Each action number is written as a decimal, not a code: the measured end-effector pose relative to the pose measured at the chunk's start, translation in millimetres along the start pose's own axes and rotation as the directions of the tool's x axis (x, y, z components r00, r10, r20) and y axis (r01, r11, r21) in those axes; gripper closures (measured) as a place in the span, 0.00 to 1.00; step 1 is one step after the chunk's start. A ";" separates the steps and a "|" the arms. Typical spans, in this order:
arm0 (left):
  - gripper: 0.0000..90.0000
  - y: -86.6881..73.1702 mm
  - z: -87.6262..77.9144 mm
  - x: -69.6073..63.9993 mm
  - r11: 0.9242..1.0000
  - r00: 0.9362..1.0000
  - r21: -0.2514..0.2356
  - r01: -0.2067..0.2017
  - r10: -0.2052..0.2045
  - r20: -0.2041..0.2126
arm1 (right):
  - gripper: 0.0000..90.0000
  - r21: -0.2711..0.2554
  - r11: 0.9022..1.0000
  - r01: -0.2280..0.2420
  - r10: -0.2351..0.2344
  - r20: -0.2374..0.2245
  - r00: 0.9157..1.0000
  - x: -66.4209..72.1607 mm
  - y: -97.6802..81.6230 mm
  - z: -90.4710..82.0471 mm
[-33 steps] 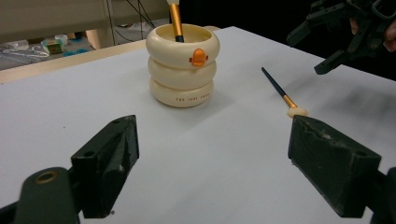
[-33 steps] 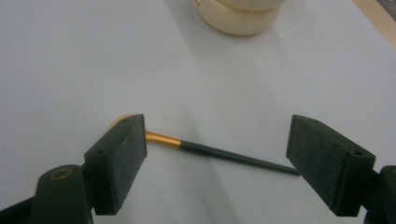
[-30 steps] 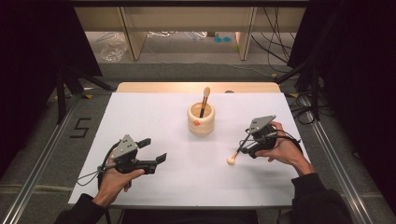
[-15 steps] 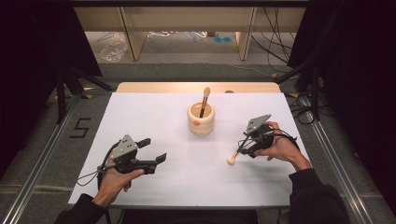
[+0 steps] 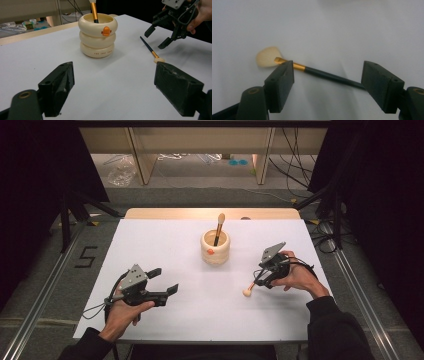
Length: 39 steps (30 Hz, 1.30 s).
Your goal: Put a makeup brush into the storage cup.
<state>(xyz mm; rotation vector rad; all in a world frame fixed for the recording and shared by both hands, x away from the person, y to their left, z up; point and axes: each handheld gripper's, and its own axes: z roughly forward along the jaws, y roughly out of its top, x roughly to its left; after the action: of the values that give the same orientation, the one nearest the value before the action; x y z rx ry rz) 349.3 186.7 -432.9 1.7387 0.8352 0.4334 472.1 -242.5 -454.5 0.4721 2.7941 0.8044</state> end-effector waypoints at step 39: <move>0.19 0.3 0.2 0.1 1.000 1.000 0.000 0.001 -0.001 0.001 | 0.40 0.035 0.999 -0.002 0.005 -0.088 0.996 -14.0 -8.5 17.0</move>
<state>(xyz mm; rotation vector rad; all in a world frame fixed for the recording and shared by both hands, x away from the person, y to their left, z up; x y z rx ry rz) 349.6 186.6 -432.7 1.7388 0.8357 0.4322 487.6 -246.1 -471.9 0.4586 2.8931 0.7967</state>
